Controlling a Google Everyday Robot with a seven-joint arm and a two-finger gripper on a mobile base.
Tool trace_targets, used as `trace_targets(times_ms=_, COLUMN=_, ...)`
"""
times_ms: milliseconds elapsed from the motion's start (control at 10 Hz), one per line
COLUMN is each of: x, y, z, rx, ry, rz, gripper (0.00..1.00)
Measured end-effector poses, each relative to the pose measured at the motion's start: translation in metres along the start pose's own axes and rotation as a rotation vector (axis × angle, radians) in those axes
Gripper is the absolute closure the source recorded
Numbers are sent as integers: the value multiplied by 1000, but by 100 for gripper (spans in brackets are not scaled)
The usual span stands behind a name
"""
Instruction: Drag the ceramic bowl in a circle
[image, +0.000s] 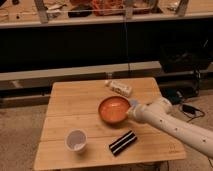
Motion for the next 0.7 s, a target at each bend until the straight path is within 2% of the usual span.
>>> trace_targets(times_ms=200, x=-25, y=-6, z=-2, rx=3, ry=-22, rz=-34, gripper=98)
trace_targets(times_ms=500, x=-67, y=-52, z=17, rx=26, ry=-70, rz=-113, gripper=98)
trace_targets(times_ms=700, x=-84, y=-91, z=42, rx=53, ry=-114, rz=-165, gripper=98)
